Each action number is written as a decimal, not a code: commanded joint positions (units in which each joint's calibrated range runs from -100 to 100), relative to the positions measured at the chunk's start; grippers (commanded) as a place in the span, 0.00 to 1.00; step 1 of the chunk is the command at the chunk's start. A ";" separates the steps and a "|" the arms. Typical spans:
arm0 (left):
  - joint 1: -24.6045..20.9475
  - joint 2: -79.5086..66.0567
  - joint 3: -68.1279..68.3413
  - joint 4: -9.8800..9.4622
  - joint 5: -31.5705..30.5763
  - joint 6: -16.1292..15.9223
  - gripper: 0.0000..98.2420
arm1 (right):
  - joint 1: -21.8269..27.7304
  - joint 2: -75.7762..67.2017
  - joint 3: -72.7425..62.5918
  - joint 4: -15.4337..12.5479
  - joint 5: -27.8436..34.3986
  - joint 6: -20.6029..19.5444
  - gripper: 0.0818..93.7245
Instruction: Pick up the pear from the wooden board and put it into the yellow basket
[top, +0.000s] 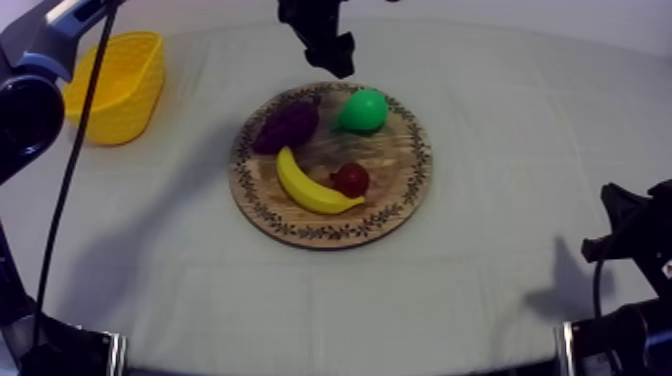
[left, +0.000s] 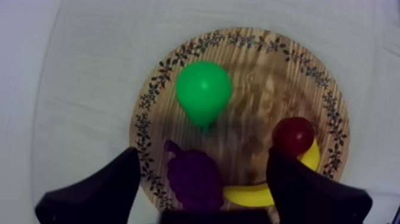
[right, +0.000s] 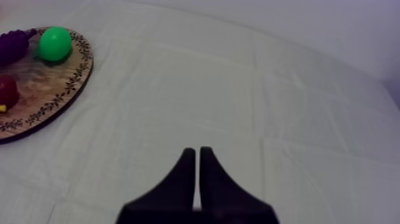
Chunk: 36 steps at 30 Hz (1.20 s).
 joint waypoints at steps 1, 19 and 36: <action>0.11 0.51 -0.20 -0.03 -0.02 0.04 0.82 | -0.01 -0.02 0.00 -0.01 0.01 -0.02 0.00; 0.96 12.39 -7.76 1.13 -0.40 0.92 0.83 | -0.01 -0.02 0.00 -0.01 0.01 -0.01 0.00; 1.11 26.11 -23.48 1.87 1.17 2.26 0.83 | -0.01 -0.02 0.00 -0.01 0.01 -0.02 0.00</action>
